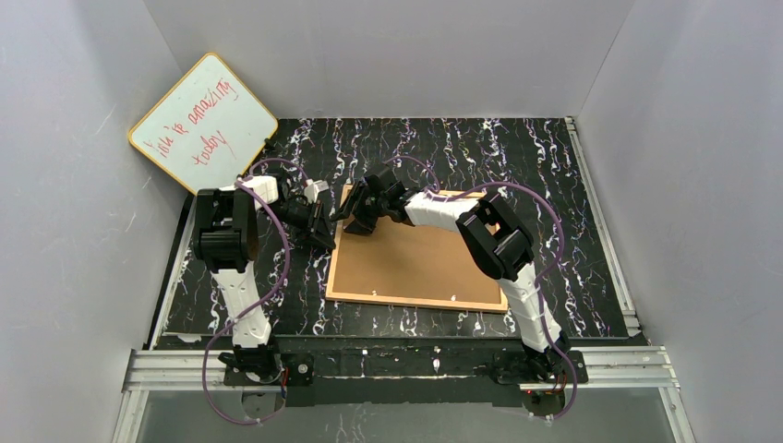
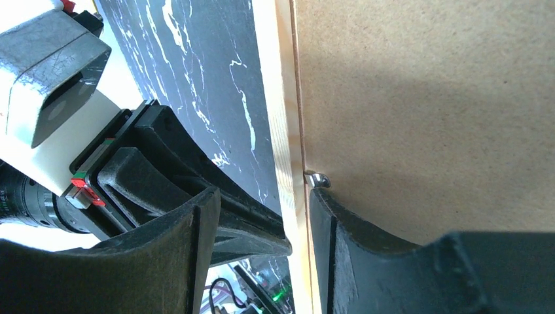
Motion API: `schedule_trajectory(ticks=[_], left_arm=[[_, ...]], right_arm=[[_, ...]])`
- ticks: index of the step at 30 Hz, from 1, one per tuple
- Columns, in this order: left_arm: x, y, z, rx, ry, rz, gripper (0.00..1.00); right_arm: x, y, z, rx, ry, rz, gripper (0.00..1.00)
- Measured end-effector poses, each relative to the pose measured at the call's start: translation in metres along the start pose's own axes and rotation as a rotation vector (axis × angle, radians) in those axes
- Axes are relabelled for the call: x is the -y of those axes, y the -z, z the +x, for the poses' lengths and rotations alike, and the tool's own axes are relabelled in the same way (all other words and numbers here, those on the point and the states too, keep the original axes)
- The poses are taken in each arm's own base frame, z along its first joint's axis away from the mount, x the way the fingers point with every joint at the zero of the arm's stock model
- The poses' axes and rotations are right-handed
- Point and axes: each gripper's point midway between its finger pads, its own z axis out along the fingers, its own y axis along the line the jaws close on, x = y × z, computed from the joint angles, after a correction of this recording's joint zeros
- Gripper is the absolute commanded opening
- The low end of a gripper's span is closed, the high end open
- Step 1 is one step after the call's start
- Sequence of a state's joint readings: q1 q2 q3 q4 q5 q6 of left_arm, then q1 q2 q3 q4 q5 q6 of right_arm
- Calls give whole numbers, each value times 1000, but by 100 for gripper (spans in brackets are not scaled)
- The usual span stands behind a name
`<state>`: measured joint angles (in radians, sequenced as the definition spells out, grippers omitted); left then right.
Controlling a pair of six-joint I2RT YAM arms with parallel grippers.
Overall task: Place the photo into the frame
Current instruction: Adjust the photo frame at the center of the board.
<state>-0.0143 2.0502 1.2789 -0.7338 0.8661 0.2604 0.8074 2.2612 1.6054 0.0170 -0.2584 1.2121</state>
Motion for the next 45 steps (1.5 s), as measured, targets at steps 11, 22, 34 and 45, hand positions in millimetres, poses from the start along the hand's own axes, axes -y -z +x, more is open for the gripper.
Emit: schedule_trajectory(ticks=[11, 22, 34, 45], left_arm=[[1, 3, 0, -10, -45, -26, 7], [-27, 25, -4, -54, -222, -194, 18], [-6, 8, 49, -192, -371, -257, 18], [4, -1, 69, -266, -479, -264, 17]], right_arm=[[-11, 5, -5, -21, 15, -28, 87], [13, 162, -102, 188, 67, -21, 99], [198, 348, -187, 697, -120, 404, 99], [263, 292, -168, 491, -217, 509, 99]])
